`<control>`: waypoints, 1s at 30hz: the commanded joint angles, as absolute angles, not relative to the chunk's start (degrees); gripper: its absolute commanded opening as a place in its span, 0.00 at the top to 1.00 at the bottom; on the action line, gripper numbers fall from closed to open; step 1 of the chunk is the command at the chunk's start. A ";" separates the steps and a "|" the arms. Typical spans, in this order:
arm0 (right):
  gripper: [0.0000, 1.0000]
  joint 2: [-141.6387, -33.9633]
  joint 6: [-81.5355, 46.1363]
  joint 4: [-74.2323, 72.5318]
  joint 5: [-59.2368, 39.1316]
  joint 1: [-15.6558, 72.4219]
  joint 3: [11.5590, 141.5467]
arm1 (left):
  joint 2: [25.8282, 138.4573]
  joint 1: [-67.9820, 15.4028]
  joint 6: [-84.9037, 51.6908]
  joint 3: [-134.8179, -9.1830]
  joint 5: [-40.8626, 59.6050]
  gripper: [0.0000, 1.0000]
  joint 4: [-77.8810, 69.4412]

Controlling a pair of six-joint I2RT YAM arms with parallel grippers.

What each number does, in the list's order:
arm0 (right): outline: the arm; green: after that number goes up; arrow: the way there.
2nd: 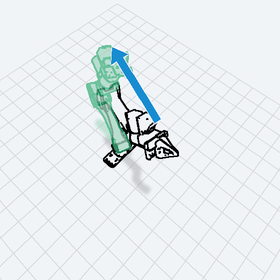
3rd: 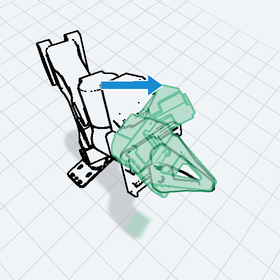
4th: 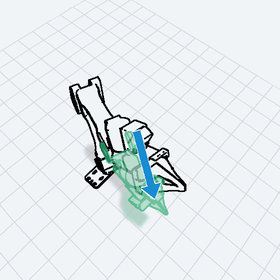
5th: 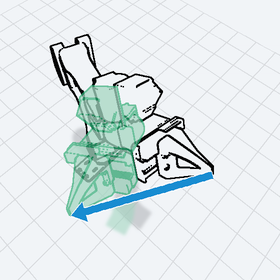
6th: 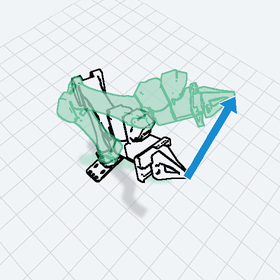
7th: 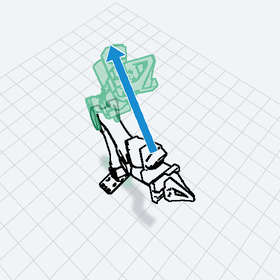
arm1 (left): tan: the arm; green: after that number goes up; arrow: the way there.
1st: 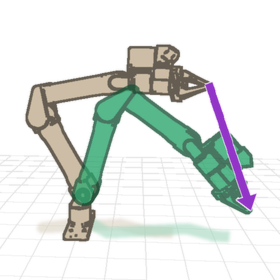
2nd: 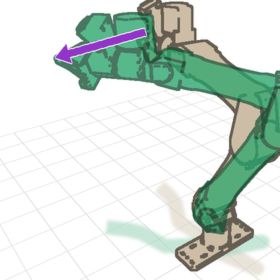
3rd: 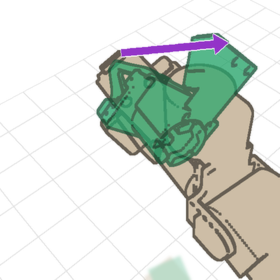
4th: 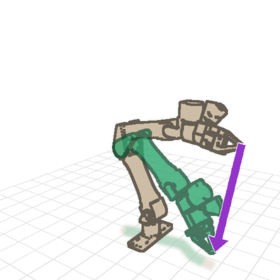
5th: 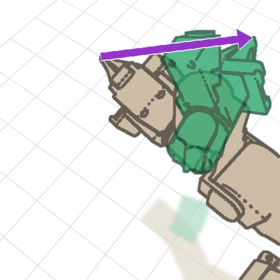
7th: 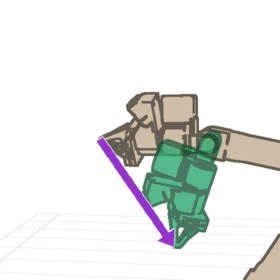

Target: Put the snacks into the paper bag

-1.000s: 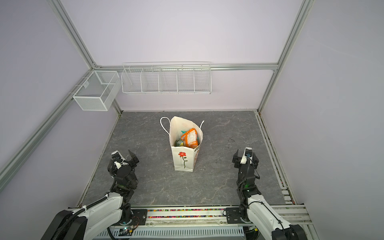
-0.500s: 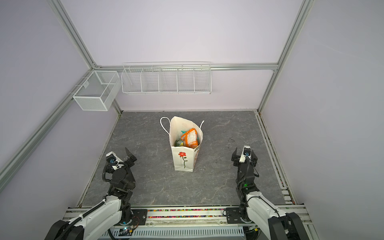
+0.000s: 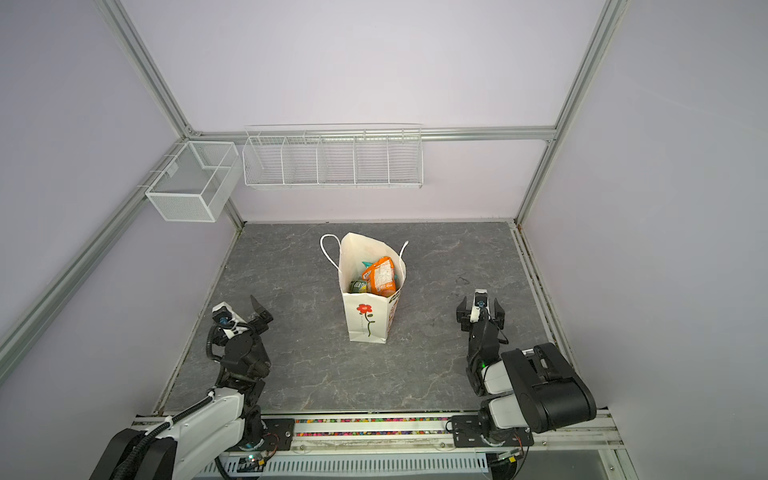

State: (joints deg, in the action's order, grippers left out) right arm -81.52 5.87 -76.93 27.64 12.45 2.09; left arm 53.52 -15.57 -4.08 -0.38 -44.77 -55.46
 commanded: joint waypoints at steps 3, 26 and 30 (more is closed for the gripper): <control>0.11 -82.10 7.47 -82.27 27.13 12.12 2.86 | 56.25 -14.71 -4.49 2.73 -43.14 0.01 -60.55; 0.12 -84.85 8.61 -82.27 25.52 12.15 4.43 | 81.92 -13.08 -2.17 -2.22 -41.86 0.01 -81.04; 0.11 -85.70 8.94 -82.27 24.89 12.18 4.82 | 83.51 -13.04 -1.91 -3.03 -41.43 0.01 -81.06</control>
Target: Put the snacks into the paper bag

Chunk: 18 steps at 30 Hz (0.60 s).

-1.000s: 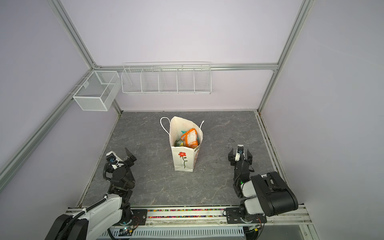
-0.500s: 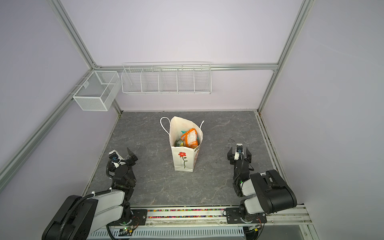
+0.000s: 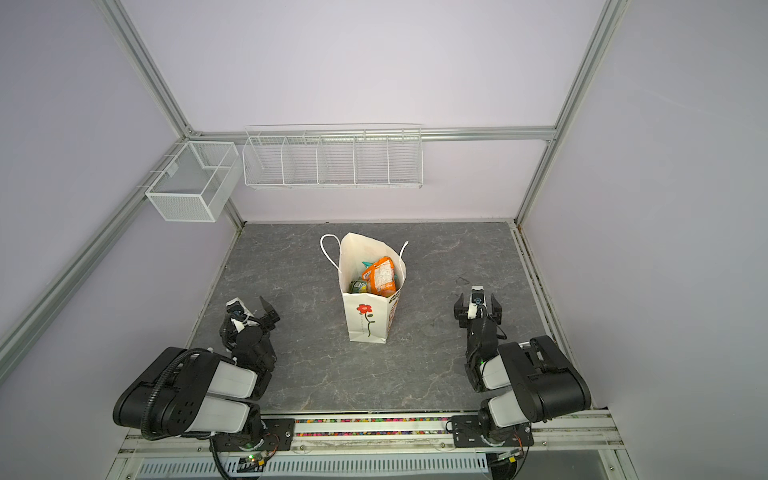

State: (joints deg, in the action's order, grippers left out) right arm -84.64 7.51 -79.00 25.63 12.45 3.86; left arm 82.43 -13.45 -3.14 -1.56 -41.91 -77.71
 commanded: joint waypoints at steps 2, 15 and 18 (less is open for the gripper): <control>0.11 -86.16 9.18 -82.27 24.53 12.13 5.10 | 84.88 -13.01 -1.67 -3.82 -41.20 0.01 -81.04; 0.11 -87.65 9.54 -82.27 23.98 12.14 5.84 | 85.98 -13.00 0.01 -4.56 -37.27 0.01 -81.04; 0.12 -89.43 9.58 -82.27 23.96 12.13 6.62 | 86.15 -12.95 0.49 -4.66 -36.50 0.00 -81.05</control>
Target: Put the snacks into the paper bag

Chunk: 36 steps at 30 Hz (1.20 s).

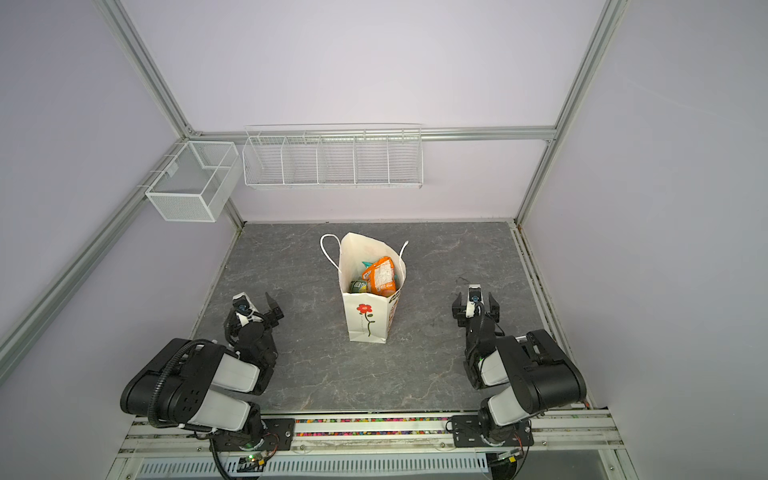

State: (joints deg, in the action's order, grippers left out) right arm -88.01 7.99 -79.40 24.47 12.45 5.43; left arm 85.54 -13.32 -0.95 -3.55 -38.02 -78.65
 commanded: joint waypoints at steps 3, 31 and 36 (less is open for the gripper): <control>0.11 -90.05 9.49 -82.27 23.90 12.11 7.03 | 86.54 -12.96 1.11 -4.97 -35.47 0.01 -81.04; 0.11 -89.16 4.51 -63.46 22.42 6.98 16.33 | 93.81 -12.70 5.85 -10.90 -28.04 0.01 -78.94; 0.11 -88.67 2.23 -56.22 20.97 5.04 19.57 | 91.72 -11.15 4.12 -14.84 -26.91 0.01 -71.07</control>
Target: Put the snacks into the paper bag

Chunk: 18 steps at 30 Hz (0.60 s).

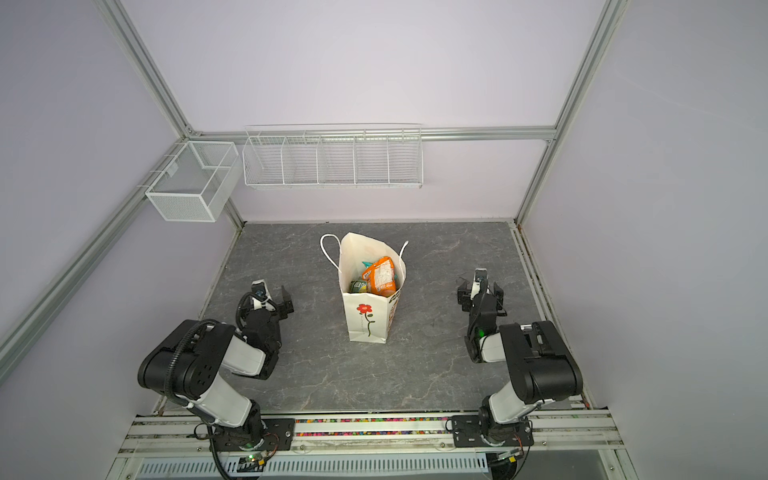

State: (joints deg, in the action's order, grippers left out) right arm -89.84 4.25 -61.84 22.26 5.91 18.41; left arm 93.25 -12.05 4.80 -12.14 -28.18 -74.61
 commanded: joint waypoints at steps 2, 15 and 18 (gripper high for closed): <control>0.11 -88.57 2.02 -55.57 20.47 4.72 19.73 | 90.75 -10.18 3.01 -16.80 -25.95 0.01 -66.24; 0.11 -88.56 1.89 -55.35 20.33 4.59 19.89 | 89.13 -4.51 -1.76 -22.51 -18.68 0.01 -52.04; 0.11 -88.42 1.74 -54.98 20.03 4.33 20.06 | 89.15 -4.48 -1.71 -22.51 -18.64 0.01 -52.03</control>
State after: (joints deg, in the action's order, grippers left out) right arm -89.67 2.48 -54.65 20.86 4.84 19.29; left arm 89.84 -4.78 -1.02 -21.50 -20.03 -53.34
